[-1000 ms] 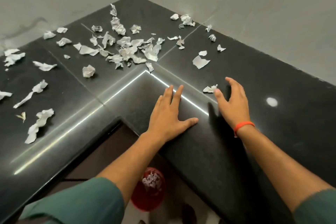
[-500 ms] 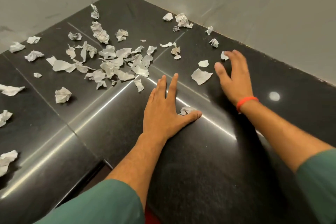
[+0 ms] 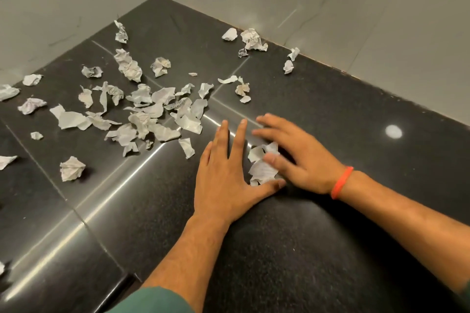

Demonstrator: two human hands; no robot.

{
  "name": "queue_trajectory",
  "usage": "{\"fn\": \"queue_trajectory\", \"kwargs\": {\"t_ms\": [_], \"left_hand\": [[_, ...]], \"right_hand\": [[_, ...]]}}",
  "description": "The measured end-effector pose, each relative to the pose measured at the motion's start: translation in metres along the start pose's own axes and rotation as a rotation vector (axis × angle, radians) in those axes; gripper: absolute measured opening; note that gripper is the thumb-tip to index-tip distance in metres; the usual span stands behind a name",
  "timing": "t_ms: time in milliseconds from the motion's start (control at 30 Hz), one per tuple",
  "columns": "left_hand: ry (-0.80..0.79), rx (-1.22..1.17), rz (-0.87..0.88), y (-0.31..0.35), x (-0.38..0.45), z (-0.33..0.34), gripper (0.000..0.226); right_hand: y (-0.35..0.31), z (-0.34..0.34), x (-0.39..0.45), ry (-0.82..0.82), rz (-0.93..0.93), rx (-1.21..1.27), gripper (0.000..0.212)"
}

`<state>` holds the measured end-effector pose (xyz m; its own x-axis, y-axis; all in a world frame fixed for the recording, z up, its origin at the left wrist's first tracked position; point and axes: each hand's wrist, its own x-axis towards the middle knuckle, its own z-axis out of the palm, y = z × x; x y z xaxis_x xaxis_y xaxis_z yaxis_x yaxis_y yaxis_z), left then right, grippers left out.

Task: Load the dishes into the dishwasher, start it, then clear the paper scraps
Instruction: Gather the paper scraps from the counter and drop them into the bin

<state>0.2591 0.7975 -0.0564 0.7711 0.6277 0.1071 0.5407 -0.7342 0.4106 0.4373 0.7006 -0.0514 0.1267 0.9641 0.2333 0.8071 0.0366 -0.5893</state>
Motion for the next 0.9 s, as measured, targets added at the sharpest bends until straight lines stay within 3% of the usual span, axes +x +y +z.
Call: {"fn": "queue_trajectory", "kwargs": {"t_ms": [100,167,300,433,567,667,767,833,900], "left_hand": [[0.001,-0.011,-0.013,0.000,0.001,-0.002,0.124],[0.000,-0.015,-0.016,0.001,0.003,-0.004,0.124],[-0.008,-0.006,-0.033,0.003,0.006,-0.006,0.124],[-0.019,0.004,-0.055,0.003,0.010,-0.008,0.127],[-0.028,0.011,-0.066,0.002,0.014,-0.007,0.128],[-0.028,0.027,-0.058,0.003,0.016,-0.006,0.128],[-0.022,0.029,-0.052,0.003,0.016,-0.006,0.129],[-0.023,0.029,-0.056,0.002,0.016,-0.006,0.128],[-0.028,0.031,-0.062,0.000,0.017,-0.006,0.127]], "right_hand": [[0.042,-0.018,0.041,0.290,0.072,-0.095,0.051],[0.081,-0.034,0.076,0.389,0.195,-0.212,0.053],[0.115,-0.044,0.124,0.178,0.327,-0.276,0.068],[0.078,-0.032,0.111,0.146,0.150,-0.089,0.053],[0.022,-0.002,0.068,0.005,-0.050,0.111,0.042],[0.026,0.000,0.079,0.162,-0.096,0.097,0.046],[0.058,-0.009,0.126,0.365,0.030,0.002,0.048],[0.081,-0.014,0.167,0.347,0.128,-0.075,0.054],[0.094,-0.017,0.205,0.205,0.214,-0.141,0.067]]}}
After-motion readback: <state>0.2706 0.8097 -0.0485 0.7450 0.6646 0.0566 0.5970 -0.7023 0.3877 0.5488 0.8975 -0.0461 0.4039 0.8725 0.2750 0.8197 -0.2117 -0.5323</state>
